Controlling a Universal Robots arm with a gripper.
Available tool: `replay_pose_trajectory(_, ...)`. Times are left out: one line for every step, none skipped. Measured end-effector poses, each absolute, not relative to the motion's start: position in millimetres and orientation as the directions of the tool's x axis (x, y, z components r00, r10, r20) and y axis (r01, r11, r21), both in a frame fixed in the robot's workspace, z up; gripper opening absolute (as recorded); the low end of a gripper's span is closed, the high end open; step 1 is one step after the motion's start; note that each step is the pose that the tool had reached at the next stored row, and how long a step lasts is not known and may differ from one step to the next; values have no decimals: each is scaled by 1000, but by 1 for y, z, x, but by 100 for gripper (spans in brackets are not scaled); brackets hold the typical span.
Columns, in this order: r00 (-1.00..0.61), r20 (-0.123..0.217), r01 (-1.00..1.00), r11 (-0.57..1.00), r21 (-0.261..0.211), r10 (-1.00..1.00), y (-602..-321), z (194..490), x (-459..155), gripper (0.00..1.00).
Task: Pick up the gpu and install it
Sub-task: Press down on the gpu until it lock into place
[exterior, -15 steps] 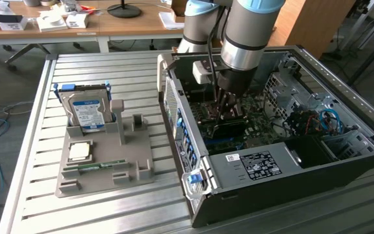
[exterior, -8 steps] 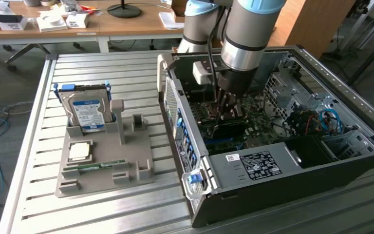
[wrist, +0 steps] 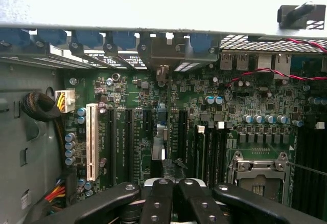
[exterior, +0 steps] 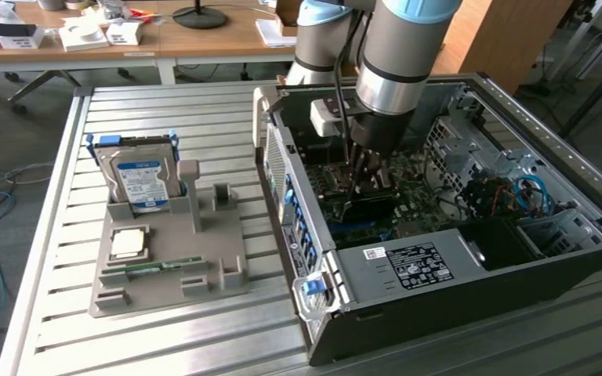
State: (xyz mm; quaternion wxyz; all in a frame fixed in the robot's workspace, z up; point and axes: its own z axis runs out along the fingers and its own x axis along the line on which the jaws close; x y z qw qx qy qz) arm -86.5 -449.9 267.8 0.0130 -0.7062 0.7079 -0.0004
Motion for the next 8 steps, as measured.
replay_pose_trajectory(-2, -18, -1000, 3, -19, -1000, -450, 268, -87, 11)
replay_pose_trajectory(-2, -18, -1000, 3, -19, -1000, -450, 268, -87, 11)
replay_pose_trajectory(-2, -18, -1000, 3, -19, -1000, -450, 268, -87, 11)
replay_pose_trajectory(-2, -18, -1000, 3, -19, -1000, -450, 268, -87, 11)
replay_pose_trajectory(-2, -18, -1000, 3, -19, -1000, -450, 268, -87, 11)
replay_pose_trajectory(-2, -18, -1000, 3, -19, -1000, -450, 267, -87, 11)
replay_pose_trajectory(-2, -18, -1000, 3, -19, -1000, -450, 267, -86, 11)
replay_pose_trajectory(-2, -18, -1000, 3, -19, -1000, -450, 268, -86, 11)
